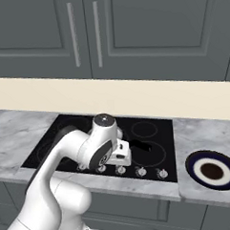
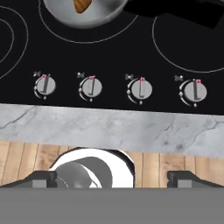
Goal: Pick the croissant and place it on the pan. Then turn on the stove to warm the croissant.
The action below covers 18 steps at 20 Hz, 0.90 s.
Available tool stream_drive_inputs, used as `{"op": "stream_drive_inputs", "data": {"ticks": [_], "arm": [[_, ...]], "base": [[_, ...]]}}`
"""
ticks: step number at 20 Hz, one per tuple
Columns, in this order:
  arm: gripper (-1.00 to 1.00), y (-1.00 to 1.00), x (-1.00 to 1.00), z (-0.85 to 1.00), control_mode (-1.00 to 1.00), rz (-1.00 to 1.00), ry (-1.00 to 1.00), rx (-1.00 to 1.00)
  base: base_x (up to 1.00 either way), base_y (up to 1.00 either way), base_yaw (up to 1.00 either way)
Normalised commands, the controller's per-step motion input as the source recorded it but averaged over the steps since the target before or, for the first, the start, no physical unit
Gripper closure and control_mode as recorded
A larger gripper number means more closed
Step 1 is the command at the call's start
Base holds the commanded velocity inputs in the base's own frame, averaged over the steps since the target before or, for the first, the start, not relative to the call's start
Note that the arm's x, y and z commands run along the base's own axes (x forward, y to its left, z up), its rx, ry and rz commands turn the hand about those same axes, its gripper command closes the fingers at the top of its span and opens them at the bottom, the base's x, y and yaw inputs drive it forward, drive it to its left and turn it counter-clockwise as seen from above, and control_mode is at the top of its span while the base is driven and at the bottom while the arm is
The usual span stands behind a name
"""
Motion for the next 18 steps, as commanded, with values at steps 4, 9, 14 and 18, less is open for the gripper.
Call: {"op": "stream_drive_inputs", "data": {"ticks": [4, 9, 14, 18], "arm": [[-1.0, -0.09, 0.21, -0.11, -1.0, 0.01, 0.08, 0.0], [-1.0, -0.13, 0.25, -0.09, -1.0, 0.0, 0.09, 0.0], [-1.0, -0.04, 0.29, -0.21, -1.0, 0.0, 0.04, 0.0], [-1.0, -0.02, 0.24, -0.3, -1.0, 0.0, 0.0, 0.0]], "base": [[0.0, 0.0, 0.0], [0.0, 0.0, 0.0], [0.0, 0.0, 0.0], [0.0, 0.0, 0.0]]}}
